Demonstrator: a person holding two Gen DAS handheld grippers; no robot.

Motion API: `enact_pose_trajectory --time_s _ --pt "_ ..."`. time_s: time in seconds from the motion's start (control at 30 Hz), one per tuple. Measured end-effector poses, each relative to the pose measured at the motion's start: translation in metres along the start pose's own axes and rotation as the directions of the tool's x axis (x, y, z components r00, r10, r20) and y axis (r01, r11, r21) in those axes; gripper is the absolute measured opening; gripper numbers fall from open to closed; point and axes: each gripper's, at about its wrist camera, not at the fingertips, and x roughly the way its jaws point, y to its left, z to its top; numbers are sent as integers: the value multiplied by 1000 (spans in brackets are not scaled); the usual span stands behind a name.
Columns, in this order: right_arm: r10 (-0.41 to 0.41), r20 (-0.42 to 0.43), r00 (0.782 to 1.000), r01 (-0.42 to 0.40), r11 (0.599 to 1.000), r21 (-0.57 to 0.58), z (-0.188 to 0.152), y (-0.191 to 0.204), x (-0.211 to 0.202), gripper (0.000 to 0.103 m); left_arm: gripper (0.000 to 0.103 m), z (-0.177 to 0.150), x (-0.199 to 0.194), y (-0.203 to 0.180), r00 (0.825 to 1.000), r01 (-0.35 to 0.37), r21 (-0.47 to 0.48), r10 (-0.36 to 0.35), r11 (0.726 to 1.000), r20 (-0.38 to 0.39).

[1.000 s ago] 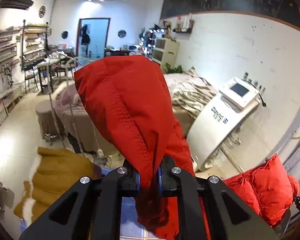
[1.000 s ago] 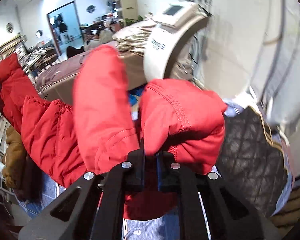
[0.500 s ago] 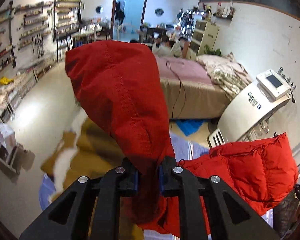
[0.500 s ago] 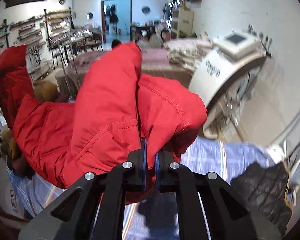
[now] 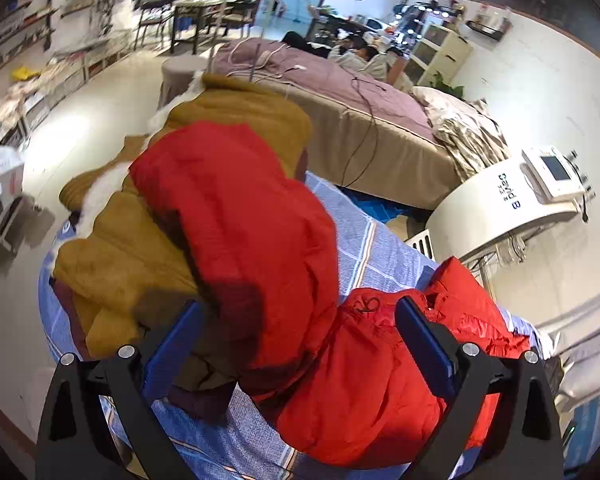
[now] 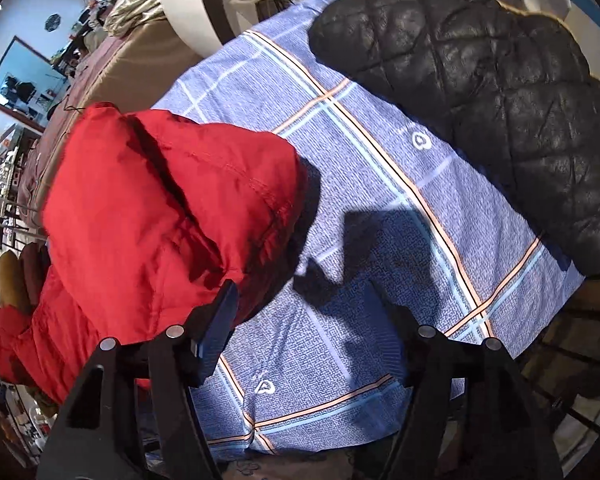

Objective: Fold large clothes

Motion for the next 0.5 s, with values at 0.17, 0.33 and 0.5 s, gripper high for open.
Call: enact_pose_trajectory --time_s 0.17,0.33,0.5 --pt "26 89 996 -1 964 -264 9 93 -29 69 95 -27 26 -62 994 56 241 -32 969 -100" --pt "61 94 994 -8 875 -485 29 182 -13 75 95 -73 80 -80 978 -3 358 77 934 -194" --pt "21 55 998 9 864 -503 51 213 20 75 82 -87 108 -68 959 19 296 66 955 -275"
